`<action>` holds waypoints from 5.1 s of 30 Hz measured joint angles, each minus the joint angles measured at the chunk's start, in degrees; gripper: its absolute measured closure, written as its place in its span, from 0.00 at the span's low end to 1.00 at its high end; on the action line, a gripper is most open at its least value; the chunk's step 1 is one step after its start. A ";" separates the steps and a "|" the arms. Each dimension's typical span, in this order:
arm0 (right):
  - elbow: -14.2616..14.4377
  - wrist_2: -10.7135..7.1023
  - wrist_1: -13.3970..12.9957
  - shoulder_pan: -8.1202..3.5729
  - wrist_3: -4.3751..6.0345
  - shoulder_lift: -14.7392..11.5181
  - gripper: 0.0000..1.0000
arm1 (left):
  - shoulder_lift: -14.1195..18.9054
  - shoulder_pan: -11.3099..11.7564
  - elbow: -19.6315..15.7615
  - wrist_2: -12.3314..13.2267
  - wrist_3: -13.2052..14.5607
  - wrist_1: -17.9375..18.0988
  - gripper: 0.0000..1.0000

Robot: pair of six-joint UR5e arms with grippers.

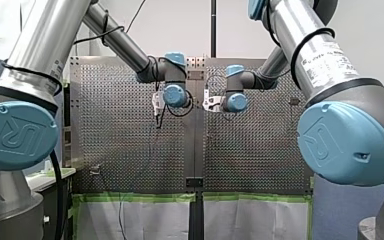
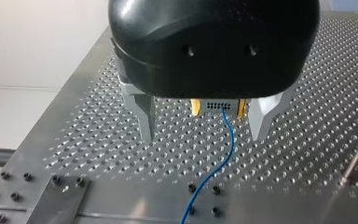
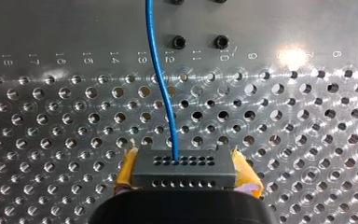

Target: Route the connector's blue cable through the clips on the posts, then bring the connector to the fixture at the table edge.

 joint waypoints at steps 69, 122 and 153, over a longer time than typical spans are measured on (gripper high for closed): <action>0.00 0.00 0.44 0.38 -0.34 0.12 1.00 | -6.40 7.40 9.27 -0.44 1.69 -2.17 0.00; 0.00 -0.03 0.69 0.44 -0.27 0.13 1.00 | -6.45 5.16 11.52 -1.53 5.13 -3.45 1.00; 4.10 3.17 2.09 -0.19 -0.55 0.11 1.00 | -10.12 3.04 7.12 -2.77 3.15 0.31 1.00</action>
